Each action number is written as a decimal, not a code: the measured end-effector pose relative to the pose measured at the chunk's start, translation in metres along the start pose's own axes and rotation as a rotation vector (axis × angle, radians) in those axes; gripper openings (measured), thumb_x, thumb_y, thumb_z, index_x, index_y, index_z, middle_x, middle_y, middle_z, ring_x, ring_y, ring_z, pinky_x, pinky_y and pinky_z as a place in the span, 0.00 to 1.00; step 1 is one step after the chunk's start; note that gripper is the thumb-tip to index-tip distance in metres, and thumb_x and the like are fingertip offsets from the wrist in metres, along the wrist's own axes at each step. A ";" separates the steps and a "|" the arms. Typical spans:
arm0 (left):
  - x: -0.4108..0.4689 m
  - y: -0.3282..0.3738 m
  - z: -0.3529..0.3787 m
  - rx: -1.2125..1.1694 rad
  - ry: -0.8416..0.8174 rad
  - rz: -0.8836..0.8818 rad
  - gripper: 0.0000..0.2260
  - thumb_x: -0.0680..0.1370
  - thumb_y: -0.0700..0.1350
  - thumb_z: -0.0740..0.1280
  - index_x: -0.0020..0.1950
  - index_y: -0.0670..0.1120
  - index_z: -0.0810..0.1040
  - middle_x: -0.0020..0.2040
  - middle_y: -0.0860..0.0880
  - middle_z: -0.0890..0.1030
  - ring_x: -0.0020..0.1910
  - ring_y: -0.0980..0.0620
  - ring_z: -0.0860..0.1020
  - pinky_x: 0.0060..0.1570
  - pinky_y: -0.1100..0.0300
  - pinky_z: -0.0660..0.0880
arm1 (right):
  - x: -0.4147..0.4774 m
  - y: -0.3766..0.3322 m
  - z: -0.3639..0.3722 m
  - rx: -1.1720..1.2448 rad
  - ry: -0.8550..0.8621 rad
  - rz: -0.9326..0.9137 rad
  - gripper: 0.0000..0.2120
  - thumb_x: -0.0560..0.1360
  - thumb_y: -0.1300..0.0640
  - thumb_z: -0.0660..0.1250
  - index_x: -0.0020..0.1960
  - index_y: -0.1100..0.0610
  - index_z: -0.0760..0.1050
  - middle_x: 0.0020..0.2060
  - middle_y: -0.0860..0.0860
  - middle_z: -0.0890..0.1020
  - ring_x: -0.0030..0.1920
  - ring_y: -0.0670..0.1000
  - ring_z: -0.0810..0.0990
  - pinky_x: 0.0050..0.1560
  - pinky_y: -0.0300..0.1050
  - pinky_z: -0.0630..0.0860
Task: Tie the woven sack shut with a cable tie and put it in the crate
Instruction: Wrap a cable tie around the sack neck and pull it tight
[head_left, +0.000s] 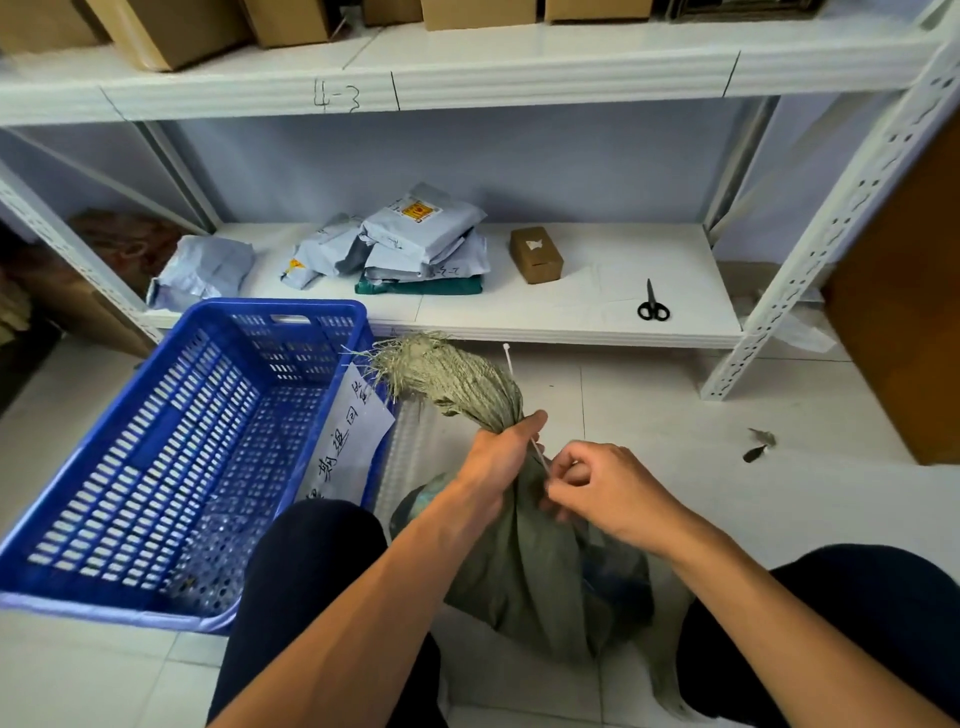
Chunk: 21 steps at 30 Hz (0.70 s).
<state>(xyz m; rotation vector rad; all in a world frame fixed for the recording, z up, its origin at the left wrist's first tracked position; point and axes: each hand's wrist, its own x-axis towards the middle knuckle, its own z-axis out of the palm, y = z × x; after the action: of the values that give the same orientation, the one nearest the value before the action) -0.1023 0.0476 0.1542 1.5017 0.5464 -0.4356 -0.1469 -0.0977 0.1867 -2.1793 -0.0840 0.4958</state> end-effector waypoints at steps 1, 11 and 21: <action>0.001 0.000 -0.001 0.017 -0.019 0.005 0.18 0.73 0.56 0.73 0.49 0.40 0.83 0.40 0.45 0.82 0.39 0.46 0.80 0.48 0.48 0.80 | 0.003 0.000 0.000 0.093 0.016 0.007 0.04 0.78 0.56 0.71 0.50 0.53 0.78 0.39 0.49 0.88 0.37 0.48 0.87 0.46 0.49 0.82; 0.005 0.004 0.003 0.065 -0.154 0.083 0.19 0.78 0.59 0.69 0.45 0.42 0.79 0.33 0.41 0.78 0.31 0.46 0.77 0.35 0.56 0.76 | 0.026 0.001 -0.003 0.345 0.029 0.072 0.05 0.80 0.66 0.66 0.52 0.60 0.79 0.37 0.56 0.87 0.37 0.57 0.87 0.45 0.52 0.84; 0.016 0.016 -0.002 0.074 -0.060 0.133 0.23 0.77 0.58 0.70 0.56 0.37 0.81 0.46 0.44 0.82 0.47 0.45 0.81 0.57 0.45 0.79 | 0.022 0.006 -0.005 0.339 -0.028 0.070 0.04 0.78 0.58 0.71 0.49 0.60 0.82 0.41 0.53 0.87 0.39 0.48 0.85 0.43 0.43 0.81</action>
<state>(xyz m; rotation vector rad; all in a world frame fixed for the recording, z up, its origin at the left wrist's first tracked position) -0.0802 0.0507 0.1573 1.5803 0.3837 -0.3997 -0.1256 -0.1000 0.1783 -1.8488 0.0581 0.5385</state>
